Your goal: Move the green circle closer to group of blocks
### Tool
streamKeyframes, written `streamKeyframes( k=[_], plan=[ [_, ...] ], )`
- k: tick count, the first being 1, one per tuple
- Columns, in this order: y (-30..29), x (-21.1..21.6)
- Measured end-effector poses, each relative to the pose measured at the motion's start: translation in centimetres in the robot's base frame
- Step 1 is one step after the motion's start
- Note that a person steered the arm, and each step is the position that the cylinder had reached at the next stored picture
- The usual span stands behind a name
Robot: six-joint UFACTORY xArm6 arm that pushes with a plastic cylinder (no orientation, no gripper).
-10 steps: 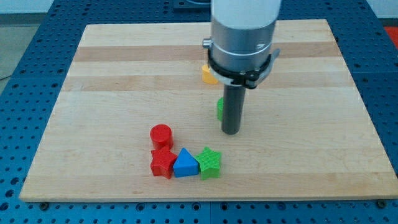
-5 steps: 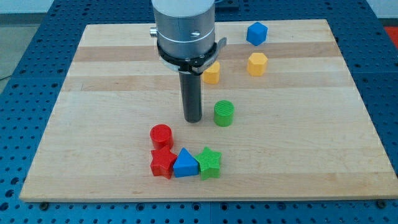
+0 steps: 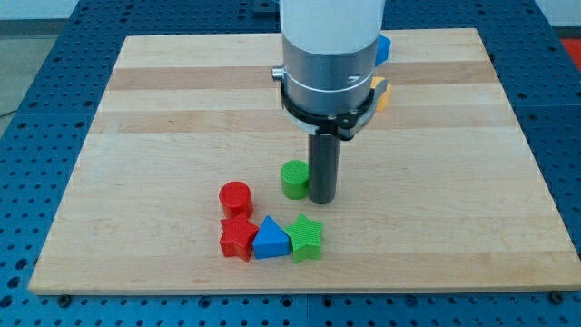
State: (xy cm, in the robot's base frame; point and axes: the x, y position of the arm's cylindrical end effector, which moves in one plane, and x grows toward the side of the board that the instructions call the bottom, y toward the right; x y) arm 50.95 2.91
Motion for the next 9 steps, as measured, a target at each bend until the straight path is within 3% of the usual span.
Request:
streamKeyframes(
  k=[1,2,3,4,6,8,9],
  plan=[
    [2.2,-4.4],
    [-0.9,-4.0],
    [-3.3,-0.9],
    [-2.9,-0.2],
    [-2.2,-3.1],
    [-5.4,0.0],
    [-4.3,-1.8]
  ],
)
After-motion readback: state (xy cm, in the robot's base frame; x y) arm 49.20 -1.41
